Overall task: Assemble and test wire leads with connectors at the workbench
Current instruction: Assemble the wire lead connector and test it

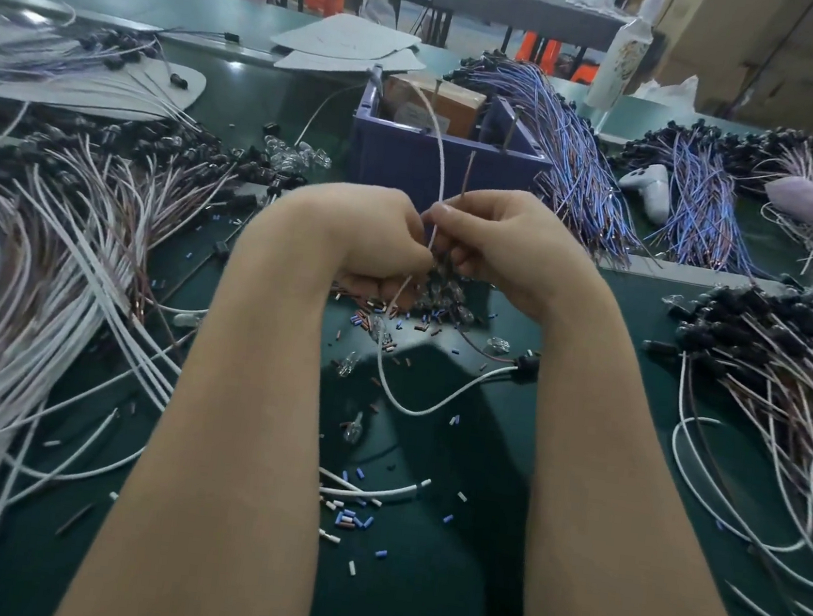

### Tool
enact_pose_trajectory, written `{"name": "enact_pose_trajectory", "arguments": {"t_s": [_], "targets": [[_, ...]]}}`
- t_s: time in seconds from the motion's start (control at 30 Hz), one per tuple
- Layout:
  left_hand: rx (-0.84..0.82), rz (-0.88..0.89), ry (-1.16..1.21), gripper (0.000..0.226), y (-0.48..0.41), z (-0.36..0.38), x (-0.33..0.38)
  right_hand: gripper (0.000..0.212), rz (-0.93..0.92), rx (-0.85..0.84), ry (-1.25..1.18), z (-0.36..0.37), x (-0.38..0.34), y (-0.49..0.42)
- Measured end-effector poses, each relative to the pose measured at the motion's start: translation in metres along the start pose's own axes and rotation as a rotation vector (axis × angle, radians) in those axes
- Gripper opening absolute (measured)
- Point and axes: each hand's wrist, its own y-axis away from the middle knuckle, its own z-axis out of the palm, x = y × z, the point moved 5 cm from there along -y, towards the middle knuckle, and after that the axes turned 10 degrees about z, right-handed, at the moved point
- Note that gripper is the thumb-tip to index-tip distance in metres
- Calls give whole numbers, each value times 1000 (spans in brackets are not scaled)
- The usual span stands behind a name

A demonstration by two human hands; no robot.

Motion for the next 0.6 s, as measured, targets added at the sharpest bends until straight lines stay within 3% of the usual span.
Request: {"name": "enact_pose_trajectory", "arguments": {"t_s": [0.1, 0.2, 0.27, 0.4, 0.6], "targets": [[113, -21, 30, 27, 4, -14, 0, 16, -50, -40, -13, 9, -6, 3], [412, -45, 53, 32, 13, -41, -1, 15, -106, -82, -64, 10, -12, 6], [587, 42, 61, 31, 20, -54, 5, 14, -122, -165, -90, 15, -16, 9], [601, 213, 155, 24, 24, -52, 21, 14, -139, -300, -131, 27, -23, 15], [621, 354, 271, 25, 28, -56, 28, 16, -136, -355, -274, 30, -28, 20]]}}
